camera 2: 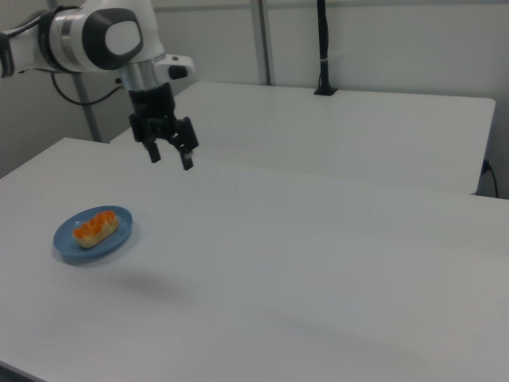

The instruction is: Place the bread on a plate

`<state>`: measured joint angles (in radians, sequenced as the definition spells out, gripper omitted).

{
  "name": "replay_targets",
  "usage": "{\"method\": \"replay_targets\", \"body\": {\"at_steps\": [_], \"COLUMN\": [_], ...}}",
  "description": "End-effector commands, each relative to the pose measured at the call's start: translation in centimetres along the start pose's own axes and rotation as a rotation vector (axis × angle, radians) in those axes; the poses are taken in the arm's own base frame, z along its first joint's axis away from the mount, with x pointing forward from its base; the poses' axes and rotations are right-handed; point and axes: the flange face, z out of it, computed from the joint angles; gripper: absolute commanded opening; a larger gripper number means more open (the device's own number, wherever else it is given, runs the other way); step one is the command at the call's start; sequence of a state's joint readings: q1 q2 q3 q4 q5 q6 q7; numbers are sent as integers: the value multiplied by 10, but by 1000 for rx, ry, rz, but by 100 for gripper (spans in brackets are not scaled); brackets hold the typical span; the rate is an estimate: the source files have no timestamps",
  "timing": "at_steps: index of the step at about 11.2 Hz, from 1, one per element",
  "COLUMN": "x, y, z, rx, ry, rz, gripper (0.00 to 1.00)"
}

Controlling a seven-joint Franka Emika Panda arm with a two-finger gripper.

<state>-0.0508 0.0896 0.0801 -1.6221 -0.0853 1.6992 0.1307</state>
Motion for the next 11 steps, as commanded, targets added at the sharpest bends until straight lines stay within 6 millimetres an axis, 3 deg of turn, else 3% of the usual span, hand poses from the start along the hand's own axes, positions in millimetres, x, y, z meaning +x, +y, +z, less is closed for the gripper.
{"method": "replay_targets", "body": {"at_steps": [1, 5, 7, 11], "x": [-2, 0, 1, 1], "y": [42, 49, 62, 60], "z": [-12, -18, -18, -18], "rx": [1, 3, 5, 8], "ry": [-12, 5, 11, 8], "rz": [-52, -48, -23, -26], "gripper": [100, 100, 100, 100]}}
